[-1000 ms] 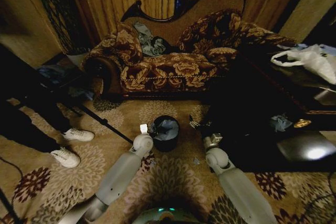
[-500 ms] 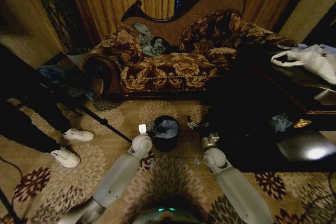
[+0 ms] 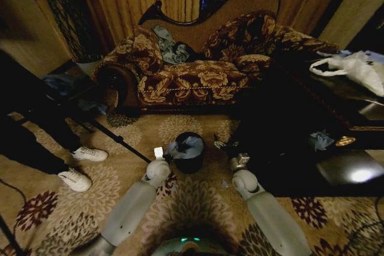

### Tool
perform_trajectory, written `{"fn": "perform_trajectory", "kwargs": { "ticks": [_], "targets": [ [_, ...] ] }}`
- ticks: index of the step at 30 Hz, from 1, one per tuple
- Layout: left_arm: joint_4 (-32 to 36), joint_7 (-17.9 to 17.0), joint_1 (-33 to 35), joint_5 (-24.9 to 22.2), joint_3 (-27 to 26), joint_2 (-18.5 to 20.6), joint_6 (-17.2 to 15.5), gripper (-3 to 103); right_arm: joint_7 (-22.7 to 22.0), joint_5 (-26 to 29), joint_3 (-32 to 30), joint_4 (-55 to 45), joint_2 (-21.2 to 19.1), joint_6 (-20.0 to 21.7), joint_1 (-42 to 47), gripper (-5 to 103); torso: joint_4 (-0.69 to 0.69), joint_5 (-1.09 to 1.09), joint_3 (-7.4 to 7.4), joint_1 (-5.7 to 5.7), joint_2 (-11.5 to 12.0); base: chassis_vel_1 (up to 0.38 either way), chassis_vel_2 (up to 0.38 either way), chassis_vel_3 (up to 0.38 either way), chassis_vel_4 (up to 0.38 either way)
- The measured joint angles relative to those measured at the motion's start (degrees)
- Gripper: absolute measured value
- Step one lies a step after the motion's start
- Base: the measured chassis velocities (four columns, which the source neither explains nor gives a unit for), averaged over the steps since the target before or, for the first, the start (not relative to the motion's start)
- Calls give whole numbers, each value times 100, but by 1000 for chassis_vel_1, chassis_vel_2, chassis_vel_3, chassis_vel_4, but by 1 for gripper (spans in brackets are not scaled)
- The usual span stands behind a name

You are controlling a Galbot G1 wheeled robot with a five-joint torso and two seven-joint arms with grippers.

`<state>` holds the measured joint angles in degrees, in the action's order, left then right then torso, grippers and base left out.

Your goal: Place a garbage bag over the trash bin.

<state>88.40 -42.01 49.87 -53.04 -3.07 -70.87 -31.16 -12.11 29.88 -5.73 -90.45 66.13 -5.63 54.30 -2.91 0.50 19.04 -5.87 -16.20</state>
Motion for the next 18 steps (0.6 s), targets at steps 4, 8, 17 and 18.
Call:
{"fn": "perform_trajectory", "kwargs": {
  "ticks": [4, 8, 17, 18],
  "targets": [
    [-409, 247, -128, 198, -31, -92, 169, 0, 6, 4, 35, -33, -23, 0, -4, 100, 0, 0, 0, 0, 0, 0, 0, 0, 0],
    [-849, 515, -281, 379, -39, -191, 349, 0, 11, 2, 58, -54, -25, 0, 5, 100, -1, -1, 0, 0, 0, 0, 0, 0, 0],
    [-1213, 841, -362, 587, -74, -265, 597, 0, -36, 3, 98, -126, -33, 21, 10, 100, -1, -1, 0, 0, 0, 0, 0, 0, 0],
    [-1225, 863, -359, 587, -81, -262, 614, 0, -49, 4, 99, -129, -34, 22, -1, 100, 0, -1, 0, 0, 0, 0, 0, 0, 0]
  ]
}}
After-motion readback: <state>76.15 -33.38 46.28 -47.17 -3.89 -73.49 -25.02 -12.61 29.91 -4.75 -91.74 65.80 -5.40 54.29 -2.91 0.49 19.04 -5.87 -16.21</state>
